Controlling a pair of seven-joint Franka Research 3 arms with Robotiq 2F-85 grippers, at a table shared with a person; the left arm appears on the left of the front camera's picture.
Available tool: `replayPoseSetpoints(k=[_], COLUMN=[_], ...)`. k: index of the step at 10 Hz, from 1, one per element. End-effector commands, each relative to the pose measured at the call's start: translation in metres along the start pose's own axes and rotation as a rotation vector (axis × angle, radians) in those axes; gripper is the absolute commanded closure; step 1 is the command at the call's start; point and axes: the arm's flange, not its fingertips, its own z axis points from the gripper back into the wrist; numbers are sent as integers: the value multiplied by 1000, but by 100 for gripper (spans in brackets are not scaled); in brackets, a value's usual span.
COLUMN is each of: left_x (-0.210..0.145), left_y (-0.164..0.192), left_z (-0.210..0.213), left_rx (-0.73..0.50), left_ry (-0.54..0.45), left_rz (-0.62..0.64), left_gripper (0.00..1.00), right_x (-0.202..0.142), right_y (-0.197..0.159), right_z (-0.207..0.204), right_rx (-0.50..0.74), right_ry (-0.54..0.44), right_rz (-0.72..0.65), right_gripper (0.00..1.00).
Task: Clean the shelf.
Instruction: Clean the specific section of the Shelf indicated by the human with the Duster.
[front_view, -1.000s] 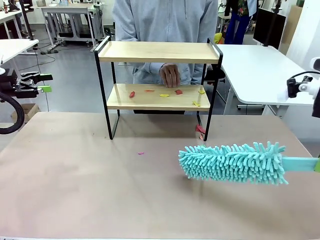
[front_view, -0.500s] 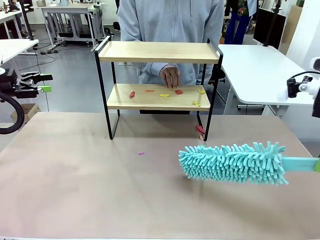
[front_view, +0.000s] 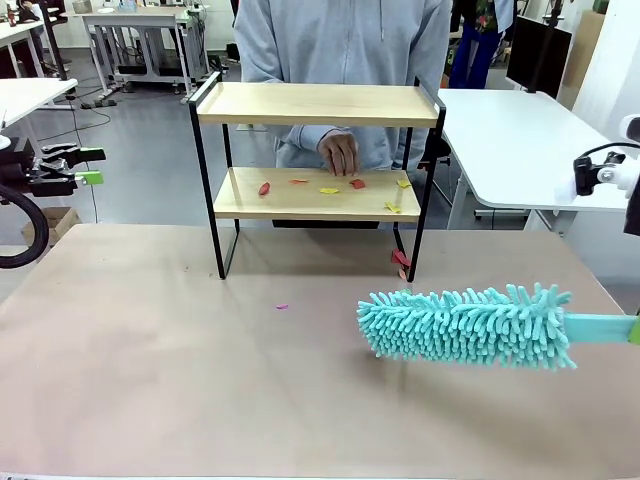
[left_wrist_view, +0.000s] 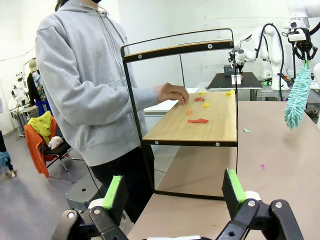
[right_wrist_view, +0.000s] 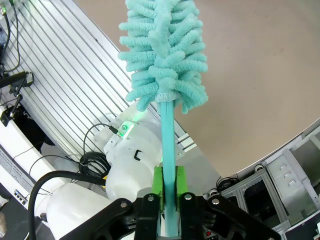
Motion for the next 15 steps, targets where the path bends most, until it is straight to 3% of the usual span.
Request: replayPoseSetpoints(k=[1,4,8,10,11,12,15], left_x=[4,4,4,4,4,4,4], left_y=[-2,-2,-2,-2,-2,-2,-2], left_z=[0,0,0,0,0,0,0], left_rx=[-1,-1,-1,-1,-1,-1,-1], left_ry=[5,5,5,5,5,5,5], left_rz=[-5,-5,-5,-5,-5,-5,-5], left_gripper=[0,0,0,0,0,0,0], right_x=[29,110,172,199,207,184,184], right_y=[9,41,92,104,106,103,103], right_z=[10,39,63,64,64,68,68], right_rx=[25,36,68,121,168,99,99], right_ry=[0,-98,-300,-387,-365,-333,-333], right_rz=[-126,-222,-416,-450,-472,-419,-419], right_gripper=[87,87,87,87,87,87,87])
